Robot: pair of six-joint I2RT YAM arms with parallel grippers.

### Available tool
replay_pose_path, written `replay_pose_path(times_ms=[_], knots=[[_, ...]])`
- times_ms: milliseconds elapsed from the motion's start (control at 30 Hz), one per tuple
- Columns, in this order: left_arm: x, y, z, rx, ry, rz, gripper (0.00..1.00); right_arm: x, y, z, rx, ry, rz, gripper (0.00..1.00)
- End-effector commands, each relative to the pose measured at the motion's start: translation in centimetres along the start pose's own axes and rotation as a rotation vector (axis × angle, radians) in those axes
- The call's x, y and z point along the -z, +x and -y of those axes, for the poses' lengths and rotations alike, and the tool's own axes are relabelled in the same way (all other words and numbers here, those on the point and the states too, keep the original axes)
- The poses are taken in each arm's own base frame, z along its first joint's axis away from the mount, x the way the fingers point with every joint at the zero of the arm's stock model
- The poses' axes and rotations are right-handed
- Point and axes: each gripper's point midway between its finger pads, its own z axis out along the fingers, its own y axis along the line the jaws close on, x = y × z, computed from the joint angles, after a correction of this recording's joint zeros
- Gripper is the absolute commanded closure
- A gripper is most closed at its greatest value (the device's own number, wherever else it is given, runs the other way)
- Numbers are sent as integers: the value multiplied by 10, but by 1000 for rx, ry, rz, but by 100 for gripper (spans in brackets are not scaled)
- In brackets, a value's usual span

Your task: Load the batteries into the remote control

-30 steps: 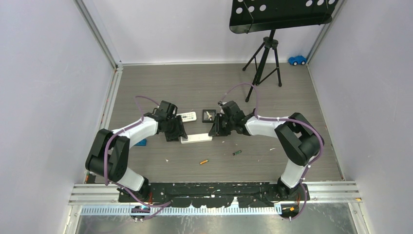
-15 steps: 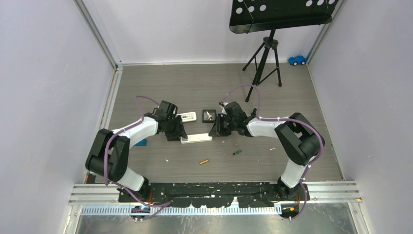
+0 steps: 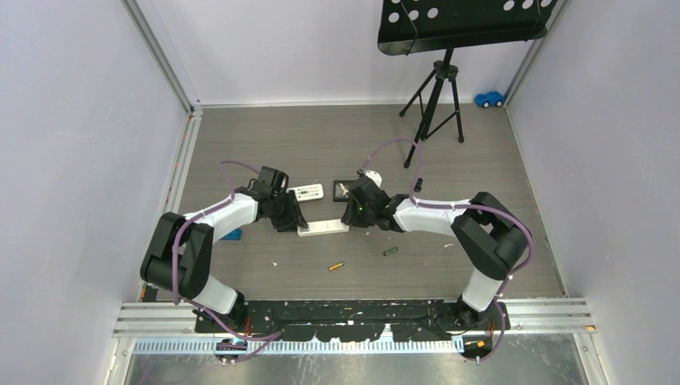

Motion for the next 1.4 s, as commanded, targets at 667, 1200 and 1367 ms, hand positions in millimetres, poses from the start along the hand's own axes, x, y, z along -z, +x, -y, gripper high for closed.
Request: replay_pose_path(times_ms=[667,1200,1367], knots=[[-28,31,5,71,100,-88,80,-15,133,-110,-45,-74,-297,78],[8,-28,16,-8,-6,93,50,51,14,-16,7,118,25,43],[40,-53,17,-26,-48,189,35,86,-19,1,33,147,108,36]])
